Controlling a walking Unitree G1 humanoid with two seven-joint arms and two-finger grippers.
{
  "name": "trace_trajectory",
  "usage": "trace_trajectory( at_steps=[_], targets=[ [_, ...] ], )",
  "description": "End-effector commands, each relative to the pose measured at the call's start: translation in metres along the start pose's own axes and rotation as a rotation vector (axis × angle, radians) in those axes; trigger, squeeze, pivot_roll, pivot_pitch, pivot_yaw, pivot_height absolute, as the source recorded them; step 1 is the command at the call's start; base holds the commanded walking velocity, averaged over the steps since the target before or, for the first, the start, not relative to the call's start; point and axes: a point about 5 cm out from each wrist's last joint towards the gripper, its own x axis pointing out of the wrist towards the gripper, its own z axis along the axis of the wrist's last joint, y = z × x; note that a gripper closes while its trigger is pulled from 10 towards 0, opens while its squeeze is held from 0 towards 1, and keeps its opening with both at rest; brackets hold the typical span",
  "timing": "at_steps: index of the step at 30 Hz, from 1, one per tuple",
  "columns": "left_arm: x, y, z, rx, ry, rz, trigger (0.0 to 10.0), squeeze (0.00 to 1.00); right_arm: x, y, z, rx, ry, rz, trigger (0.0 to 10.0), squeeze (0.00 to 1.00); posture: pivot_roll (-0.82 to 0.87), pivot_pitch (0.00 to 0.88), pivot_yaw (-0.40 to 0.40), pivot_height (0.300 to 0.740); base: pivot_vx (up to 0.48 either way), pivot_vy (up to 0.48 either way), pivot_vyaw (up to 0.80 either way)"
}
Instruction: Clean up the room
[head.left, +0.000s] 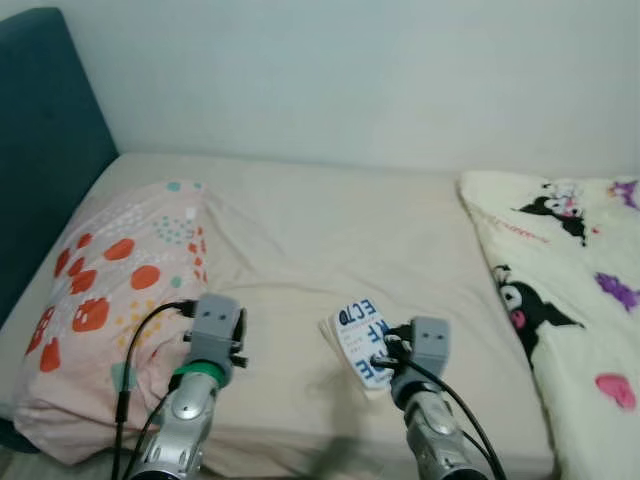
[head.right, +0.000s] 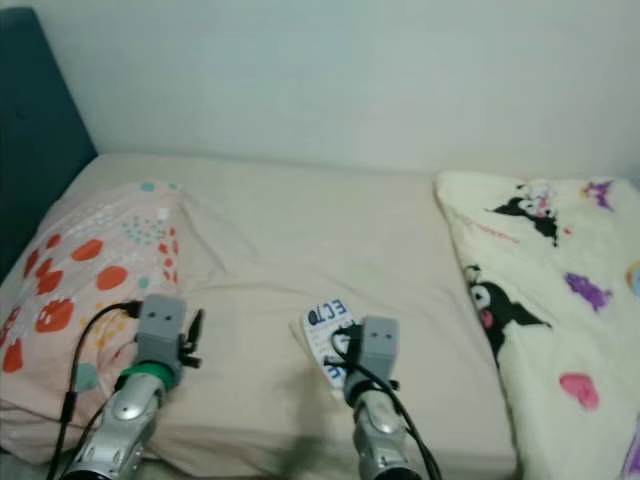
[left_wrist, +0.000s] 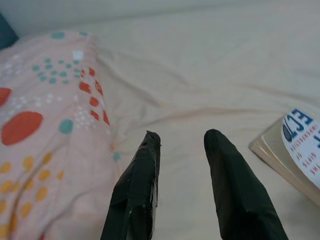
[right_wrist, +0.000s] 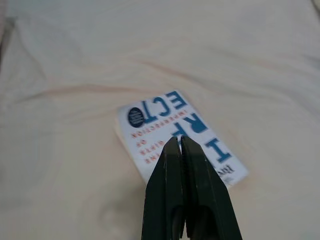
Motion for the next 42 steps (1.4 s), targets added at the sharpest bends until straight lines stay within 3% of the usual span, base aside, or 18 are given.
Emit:
trace_trajectory(
  at_steps=[1, 3, 7, 13, 33, 42],
  targets=[
    [-0.0031, -0.0001, -0.006, -0.004, 0.021, 0.003, 10.0, 0.0, -0.003, 0.0007, -0.0072, 0.018, 0.027, -0.008, 10.0, 0.0, 0.03, 0.004, 0.034, 0.74, 0.0, -0.341, 0.0],
    [-0.0027, 0.0012, -0.0076, -0.066, 0.042, 0.02, 10.0, 0.0, -0.0029, 0.0007, -0.007, 0.018, 0.027, -0.008, 10.0, 0.0, 0.03, 0.004, 0.034, 0.74, 0.0, 0.0, 0.0],
    [-0.0023, 0.0019, -0.0078, -0.103, 0.048, 0.025, 10.0, 0.0, -0.003, 0.0006, -0.007, 0.018, 0.027, -0.008, 10.0, 0.0, 0.03, 0.003, 0.034, 0.74, 0.0, 0.12, 0.0],
    [-0.0028, 0.0021, -0.0062, -0.098, 0.032, 0.027, 10.0, 0.0, -0.0032, 0.0004, -0.0073, 0.017, 0.028, -0.008, 10.0, 0.0, 0.03, 0.003, 0.033, 0.74, 0.0, 0.384, 0.0],
    [-0.0036, 0.0004, -0.0082, -0.04, 0.036, 0.008, 10.0, 0.0, -0.0031, 0.0025, -0.008, 0.032, 0.034, 0.0, 10.0, 0.0, 0.02, 0.0, 0.036, 0.74, 0.0, 0.0, 0.0],
    [-0.0067, -0.0025, -0.0105, -0.018, 0.033, -0.017, 10.0, 0.0, -0.0037, 0.0017, -0.0078, 0.034, 0.027, 0.002, 10.0, 0.0, 0.02, 0.0, 0.034, 0.701, 0.0, 0.0, 0.0]
  ],
)
